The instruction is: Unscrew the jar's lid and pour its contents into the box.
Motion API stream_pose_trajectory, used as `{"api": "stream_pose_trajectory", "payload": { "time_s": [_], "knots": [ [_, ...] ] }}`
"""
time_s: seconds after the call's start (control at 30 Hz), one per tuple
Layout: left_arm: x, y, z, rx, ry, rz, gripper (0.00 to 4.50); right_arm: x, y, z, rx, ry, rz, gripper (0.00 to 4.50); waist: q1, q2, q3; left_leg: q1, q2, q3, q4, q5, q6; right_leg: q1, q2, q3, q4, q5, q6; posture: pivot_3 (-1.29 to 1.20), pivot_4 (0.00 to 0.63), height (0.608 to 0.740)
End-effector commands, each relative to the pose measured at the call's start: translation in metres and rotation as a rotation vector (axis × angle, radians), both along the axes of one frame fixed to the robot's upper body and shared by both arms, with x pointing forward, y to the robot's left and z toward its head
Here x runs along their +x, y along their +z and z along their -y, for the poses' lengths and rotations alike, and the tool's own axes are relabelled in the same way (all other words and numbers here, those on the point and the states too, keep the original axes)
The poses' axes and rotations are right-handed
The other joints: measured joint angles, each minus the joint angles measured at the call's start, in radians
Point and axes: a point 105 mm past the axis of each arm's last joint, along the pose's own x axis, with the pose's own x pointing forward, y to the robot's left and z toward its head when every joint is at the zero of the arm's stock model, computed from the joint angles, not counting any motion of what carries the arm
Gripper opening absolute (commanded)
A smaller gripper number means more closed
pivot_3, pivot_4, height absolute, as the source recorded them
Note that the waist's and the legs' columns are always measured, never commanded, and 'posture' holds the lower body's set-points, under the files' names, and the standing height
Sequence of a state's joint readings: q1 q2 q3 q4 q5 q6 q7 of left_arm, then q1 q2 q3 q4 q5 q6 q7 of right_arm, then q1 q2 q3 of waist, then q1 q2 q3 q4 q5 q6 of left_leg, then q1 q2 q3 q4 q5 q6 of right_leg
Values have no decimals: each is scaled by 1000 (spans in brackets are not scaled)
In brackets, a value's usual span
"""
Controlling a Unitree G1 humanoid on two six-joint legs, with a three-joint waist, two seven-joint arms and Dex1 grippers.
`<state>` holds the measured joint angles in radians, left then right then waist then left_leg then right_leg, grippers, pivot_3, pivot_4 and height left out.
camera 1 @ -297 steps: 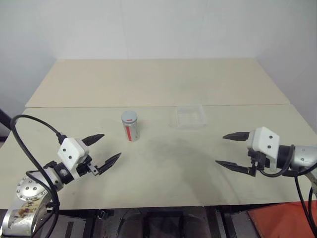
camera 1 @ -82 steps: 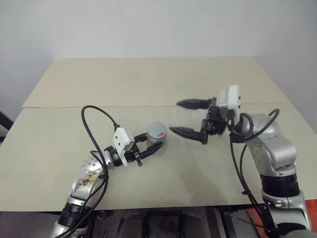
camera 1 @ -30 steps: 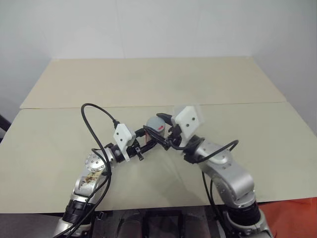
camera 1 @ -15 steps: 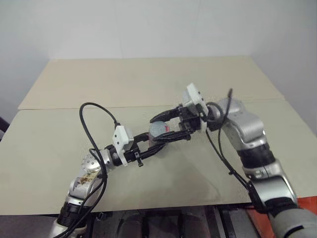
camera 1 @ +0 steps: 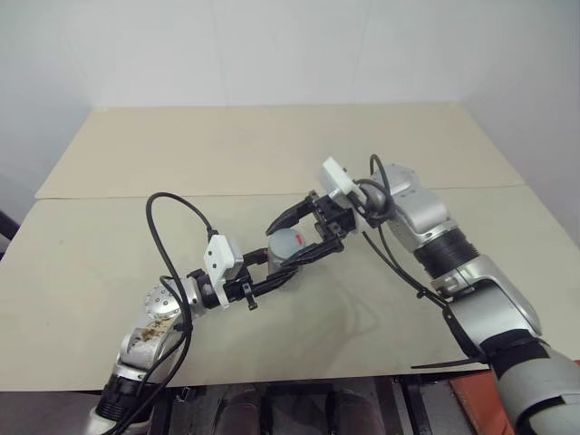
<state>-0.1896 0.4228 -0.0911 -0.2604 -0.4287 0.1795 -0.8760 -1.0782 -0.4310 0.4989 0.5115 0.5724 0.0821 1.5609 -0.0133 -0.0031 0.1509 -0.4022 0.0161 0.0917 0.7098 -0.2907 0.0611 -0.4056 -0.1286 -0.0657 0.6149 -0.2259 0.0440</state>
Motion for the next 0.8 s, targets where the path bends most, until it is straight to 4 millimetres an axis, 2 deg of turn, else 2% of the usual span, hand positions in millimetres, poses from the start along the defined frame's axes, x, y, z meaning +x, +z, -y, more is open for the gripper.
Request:
{"api": "stream_pose_trajectory", "payload": {
  "time_s": [0.03, 0.13, 0.27, 0.4, 0.47, 0.6, 0.67, 0.8],
  "knots": [
    [-2, 12, 3, -18, -12, 60, 1867, 0, 15, 8, 79, -17, 28, 4443, 1, 0, 0, 0, 0, 0, 0, 0, 0, 0, 0, 0, 0, 0, 0, 0, 150, 740],
    [1, 8, 3, -20, -3, 53, 1867, 5, 33, 20, 190, -146, 84, 4443, 10, 0, 0, -2, 0, -1, 0, 0, 0, 0, -1, -1, 0, 0, 0, 0, 150, 740],
    [5, 5, 2, -27, 21, 50, 1867, -9, 50, 39, 299, -281, 150, 4443, 18, 0, 0, -2, -1, -1, 0, 0, 0, -1, -1, -2, -1, 0, 0, 0, 150, 740],
    [9, 4, 1, -37, 45, 48, 1867, -22, 52, 48, 383, -516, 182, 4443, 21, 0, 0, -2, 0, -1, 0, 0, -1, -1, -1, -2, 0, 0, 0, 0, 150, 740],
    [12, 4, 1, -46, 61, 38, 1867, -28, 45, 47, 404, -649, 153, 4443, 22, 0, 0, -2, 0, 0, 0, 0, -1, -1, -1, -2, 0, 0, 0, 0, 150, 740],
    [14, 4, 2, -64, 48, 0, 1867, -42, 38, 37, 462, -809, 71, 4443, 19, 0, 0, -1, 0, 0, 0, 1, -2, -1, -1, -1, 0, 0, 0, 0, 150, 740],
    [14, 6, 2, -82, 34, -11, 1867, -45, 28, 26, 450, -899, 75, 4500, 19, 0, 0, -1, -1, 0, 0, 1, -2, -1, -1, -1, 0, 0, 0, 0, 150, 740],
    [16, 8, 2, -80, 44, 0, 1867, -50, 19, 10, 459, -957, 70, 4500, 19, 0, 0, 0, -1, 0, 0, 1, -2, 0, -1, -1, 0, 0, 0, 0, 150, 740]
  ]
}}
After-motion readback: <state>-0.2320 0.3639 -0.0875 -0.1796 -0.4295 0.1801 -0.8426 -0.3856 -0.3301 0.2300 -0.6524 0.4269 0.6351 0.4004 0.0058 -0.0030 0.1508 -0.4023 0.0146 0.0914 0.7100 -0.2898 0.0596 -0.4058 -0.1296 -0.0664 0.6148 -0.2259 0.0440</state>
